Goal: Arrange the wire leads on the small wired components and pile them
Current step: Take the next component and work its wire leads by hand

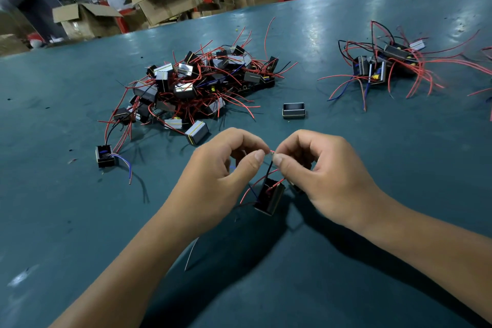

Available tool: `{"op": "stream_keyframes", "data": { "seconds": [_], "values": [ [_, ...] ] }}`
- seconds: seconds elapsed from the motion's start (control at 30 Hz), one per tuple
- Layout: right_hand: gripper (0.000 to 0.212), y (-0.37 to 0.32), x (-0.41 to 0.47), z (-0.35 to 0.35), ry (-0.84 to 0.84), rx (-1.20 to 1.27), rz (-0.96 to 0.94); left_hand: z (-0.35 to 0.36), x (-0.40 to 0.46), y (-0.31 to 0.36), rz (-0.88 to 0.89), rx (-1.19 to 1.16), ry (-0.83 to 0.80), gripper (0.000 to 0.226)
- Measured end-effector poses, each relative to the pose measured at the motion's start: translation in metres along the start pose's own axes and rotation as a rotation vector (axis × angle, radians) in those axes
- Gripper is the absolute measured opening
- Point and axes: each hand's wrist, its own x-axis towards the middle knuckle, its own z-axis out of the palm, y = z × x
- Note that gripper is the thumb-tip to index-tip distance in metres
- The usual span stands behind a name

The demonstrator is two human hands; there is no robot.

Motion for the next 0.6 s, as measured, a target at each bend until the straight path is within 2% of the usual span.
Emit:
{"op": "stream_keyframes", "data": {
  "seconds": [0.1,0.3,0.6],
  "values": [
    [0.020,0.0016,0.0014,0.0000,0.002,0.032,0.025,-0.0006,-0.0008,0.0031,0.053,0.084,0.030,0.018],
    [0.020,0.0045,0.0025,-0.0003,0.034,0.048,0.057,0.0000,-0.0023,0.0056,0.088,0.110,0.041,0.023],
    [0.012,0.0046,0.0026,-0.0005,0.076,0.048,0.073,0.0030,-0.0054,0.0077,0.072,0.019,-0.068,0.029]
  ]
}}
